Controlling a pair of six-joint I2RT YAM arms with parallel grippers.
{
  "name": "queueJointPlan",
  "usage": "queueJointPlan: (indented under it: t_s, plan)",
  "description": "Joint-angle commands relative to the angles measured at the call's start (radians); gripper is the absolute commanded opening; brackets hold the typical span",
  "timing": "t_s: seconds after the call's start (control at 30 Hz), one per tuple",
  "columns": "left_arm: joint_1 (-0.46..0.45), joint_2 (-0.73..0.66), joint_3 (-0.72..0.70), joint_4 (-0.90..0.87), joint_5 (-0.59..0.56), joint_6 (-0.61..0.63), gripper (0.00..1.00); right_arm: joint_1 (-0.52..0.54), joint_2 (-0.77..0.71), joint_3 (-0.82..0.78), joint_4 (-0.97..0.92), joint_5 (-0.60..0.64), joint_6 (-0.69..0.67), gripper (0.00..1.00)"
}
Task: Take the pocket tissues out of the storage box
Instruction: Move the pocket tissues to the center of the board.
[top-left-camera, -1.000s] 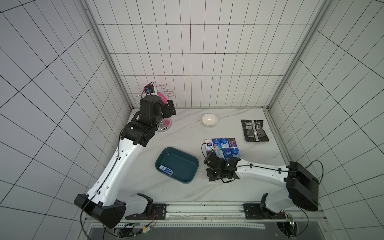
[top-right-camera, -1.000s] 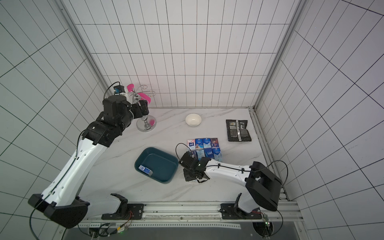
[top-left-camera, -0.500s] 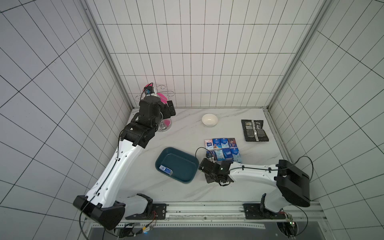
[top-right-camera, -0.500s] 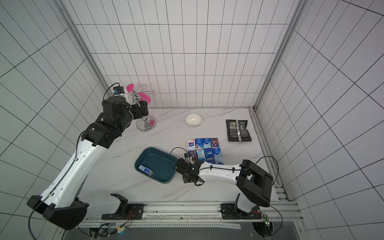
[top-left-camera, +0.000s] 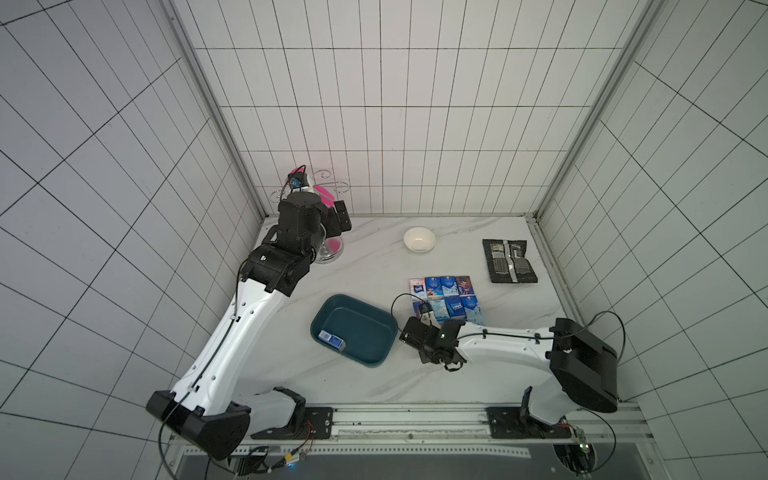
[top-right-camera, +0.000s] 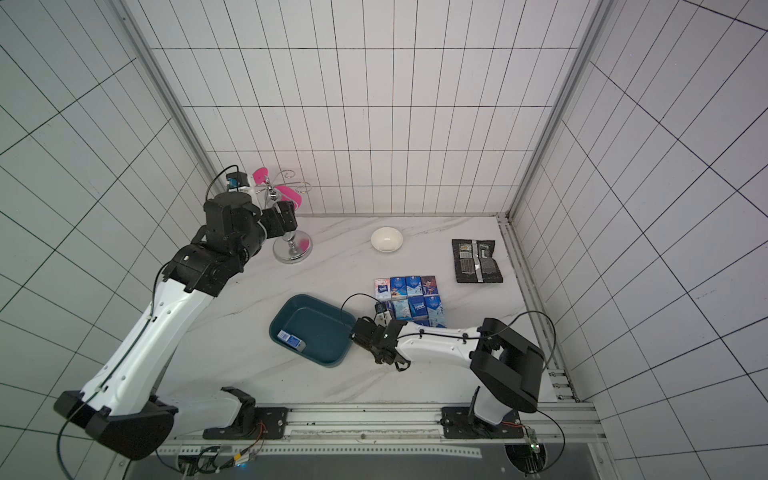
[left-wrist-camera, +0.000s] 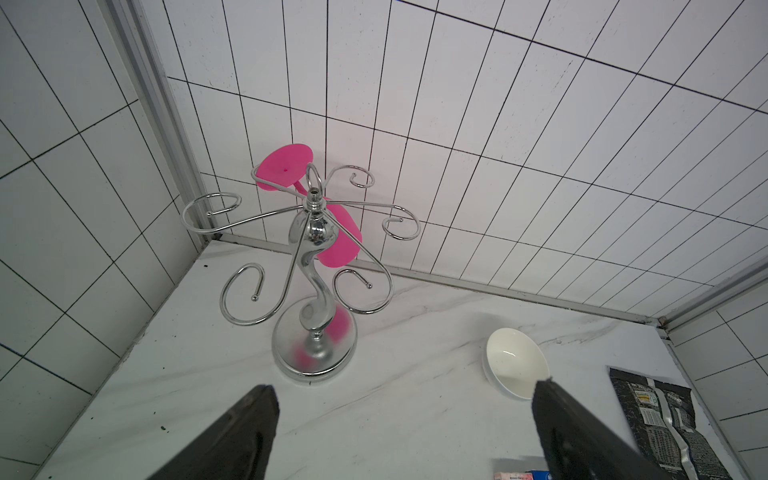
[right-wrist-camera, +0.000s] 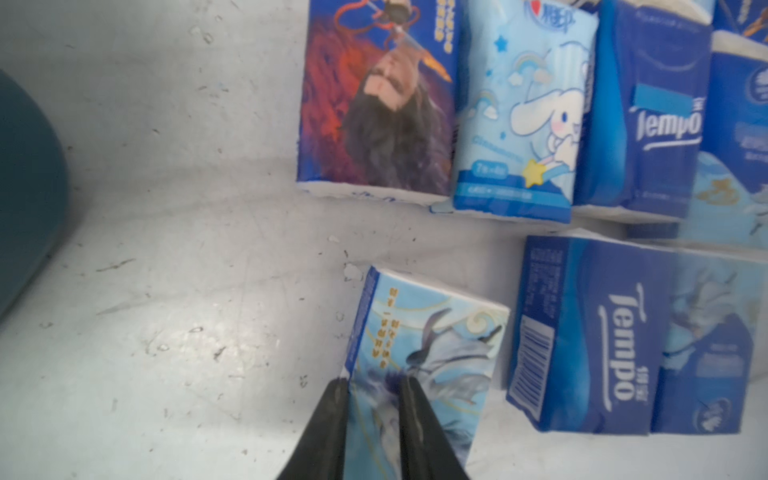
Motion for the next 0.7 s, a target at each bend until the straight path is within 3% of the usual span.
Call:
queueJointPlan:
  t_s: [0.0, 0.67]
  plan:
    - [-0.003, -0.018, 0.007, 0.020, -0.005, -0.007, 0.99, -0.024, -0.031, -0.033, -0.061, 0.038, -0.032, 0.25]
    - [-0.004, 0.012, 0.028, 0.012, -0.005, 0.000, 0.98, -0.111, -0.053, -0.075, 0.036, 0.003, -0.236, 0.29]
